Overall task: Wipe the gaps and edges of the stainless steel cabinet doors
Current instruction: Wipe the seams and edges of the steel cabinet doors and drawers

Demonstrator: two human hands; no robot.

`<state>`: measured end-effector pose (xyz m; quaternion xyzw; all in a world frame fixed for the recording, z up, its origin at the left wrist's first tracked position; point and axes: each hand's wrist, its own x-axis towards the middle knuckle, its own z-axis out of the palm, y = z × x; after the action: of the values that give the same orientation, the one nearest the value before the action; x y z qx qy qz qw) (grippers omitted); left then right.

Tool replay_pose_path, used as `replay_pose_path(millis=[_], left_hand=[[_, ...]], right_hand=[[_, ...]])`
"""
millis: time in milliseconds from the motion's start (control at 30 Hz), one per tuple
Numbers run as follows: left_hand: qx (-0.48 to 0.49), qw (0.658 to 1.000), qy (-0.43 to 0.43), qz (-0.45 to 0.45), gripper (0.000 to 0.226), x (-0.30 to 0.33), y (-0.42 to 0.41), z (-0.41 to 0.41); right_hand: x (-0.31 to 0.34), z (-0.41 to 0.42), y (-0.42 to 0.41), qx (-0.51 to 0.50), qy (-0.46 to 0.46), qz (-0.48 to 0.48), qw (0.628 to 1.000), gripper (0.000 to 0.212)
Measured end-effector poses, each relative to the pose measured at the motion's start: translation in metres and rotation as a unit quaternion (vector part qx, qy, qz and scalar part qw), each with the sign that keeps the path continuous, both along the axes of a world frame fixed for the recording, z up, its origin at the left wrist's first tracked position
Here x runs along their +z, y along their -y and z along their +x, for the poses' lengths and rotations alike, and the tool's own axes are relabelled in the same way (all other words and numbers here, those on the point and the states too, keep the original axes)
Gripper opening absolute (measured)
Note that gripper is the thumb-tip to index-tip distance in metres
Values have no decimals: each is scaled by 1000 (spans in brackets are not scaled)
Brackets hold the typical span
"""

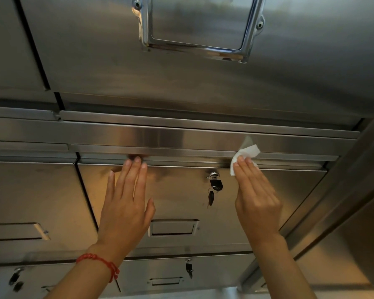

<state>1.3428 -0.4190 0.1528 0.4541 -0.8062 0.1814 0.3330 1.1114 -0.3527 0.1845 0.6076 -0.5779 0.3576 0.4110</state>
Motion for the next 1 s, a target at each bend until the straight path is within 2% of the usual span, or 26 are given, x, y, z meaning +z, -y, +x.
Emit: replay_pose_path(millis=[133, 300, 567, 800, 1000], left_hand=[[-3, 1000, -2, -1, 61, 0, 0, 0], [-5, 1000, 3, 0, 62, 1, 0, 2], [-4, 1000, 0, 4, 62, -1, 1, 1], [-9, 1000, -5, 4, 62, -2, 2, 1], [-10, 1000, -7, 6, 63, -2, 2, 0]], right_hand=[[1, 8, 4, 25, -22, 4, 999, 26], [2, 2, -1, -3, -4, 7, 1000, 38], [5, 19, 8, 39, -23, 3, 999, 33], [5, 6, 1, 4, 4, 3, 1000, 38], [6, 23, 9, 26, -23, -12, 999, 23]])
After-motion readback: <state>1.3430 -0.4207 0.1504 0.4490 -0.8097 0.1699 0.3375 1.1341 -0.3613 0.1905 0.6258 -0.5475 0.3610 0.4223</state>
